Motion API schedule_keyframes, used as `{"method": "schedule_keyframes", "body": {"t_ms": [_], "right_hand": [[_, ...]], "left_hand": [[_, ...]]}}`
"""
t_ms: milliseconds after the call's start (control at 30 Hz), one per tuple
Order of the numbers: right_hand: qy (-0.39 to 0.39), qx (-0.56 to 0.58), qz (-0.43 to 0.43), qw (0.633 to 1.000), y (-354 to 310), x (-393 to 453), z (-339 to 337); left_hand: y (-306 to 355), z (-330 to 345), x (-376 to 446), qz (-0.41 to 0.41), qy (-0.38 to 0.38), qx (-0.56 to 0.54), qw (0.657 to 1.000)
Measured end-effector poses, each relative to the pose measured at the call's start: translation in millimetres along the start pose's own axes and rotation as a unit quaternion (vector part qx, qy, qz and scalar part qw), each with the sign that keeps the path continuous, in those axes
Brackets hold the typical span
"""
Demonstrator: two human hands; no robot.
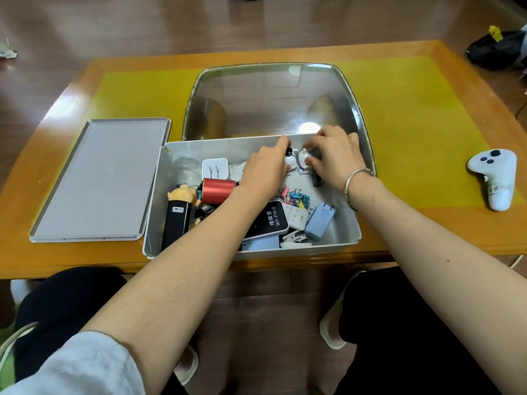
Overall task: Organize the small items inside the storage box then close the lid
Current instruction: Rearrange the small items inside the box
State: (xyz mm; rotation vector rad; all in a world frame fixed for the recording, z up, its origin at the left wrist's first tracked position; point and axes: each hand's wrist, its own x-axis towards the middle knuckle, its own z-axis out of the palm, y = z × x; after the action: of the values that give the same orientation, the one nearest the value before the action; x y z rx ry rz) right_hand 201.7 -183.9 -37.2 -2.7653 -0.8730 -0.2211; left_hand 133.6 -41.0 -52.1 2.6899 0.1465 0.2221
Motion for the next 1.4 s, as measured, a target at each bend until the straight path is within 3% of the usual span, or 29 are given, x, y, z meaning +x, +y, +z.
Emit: {"method": "schedule_keyframes", "body": {"t_ms": [200, 333, 433, 500, 667, 800, 1033, 1400], "right_hand": [[-0.01, 0.023, 0.0, 1.0, 0, -1, -3], [0.052, 0.073, 0.001, 0.996, 6, -9, -8], [0.066, 0.104, 0.049, 0.991, 13, -10, -14], [0.039, 0.138, 0.061, 0.988, 16, -11, -12], [0.052, 0.168, 0.065, 0.982, 13, -14, -9], [0.066, 0.167, 0.071, 0.981, 12, -14, -8], [0.076, 0.157, 0.077, 0.982, 9, -14, -5], [0.071, 0.151, 0.075, 0.983, 9, -14, -6]], "left_hand": [[1, -7, -5, 0.02, 0.034, 0.008, 0.999], [1, -13, -13, 0.015, 0.043, 0.024, 0.999], [6, -16, -23, 0.025, 0.038, -0.002, 0.999], [10, -16, -26, 0.054, 0.0, -0.004, 0.999], [18, -2, -22, 0.09, -0.201, 0.072, 0.973], [24, 13, -17, 0.102, -0.257, 0.119, 0.954], [29, 23, -14, 0.111, -0.267, 0.177, 0.941], [16, 7, -19, 0.081, -0.247, 0.164, 0.952]]}}
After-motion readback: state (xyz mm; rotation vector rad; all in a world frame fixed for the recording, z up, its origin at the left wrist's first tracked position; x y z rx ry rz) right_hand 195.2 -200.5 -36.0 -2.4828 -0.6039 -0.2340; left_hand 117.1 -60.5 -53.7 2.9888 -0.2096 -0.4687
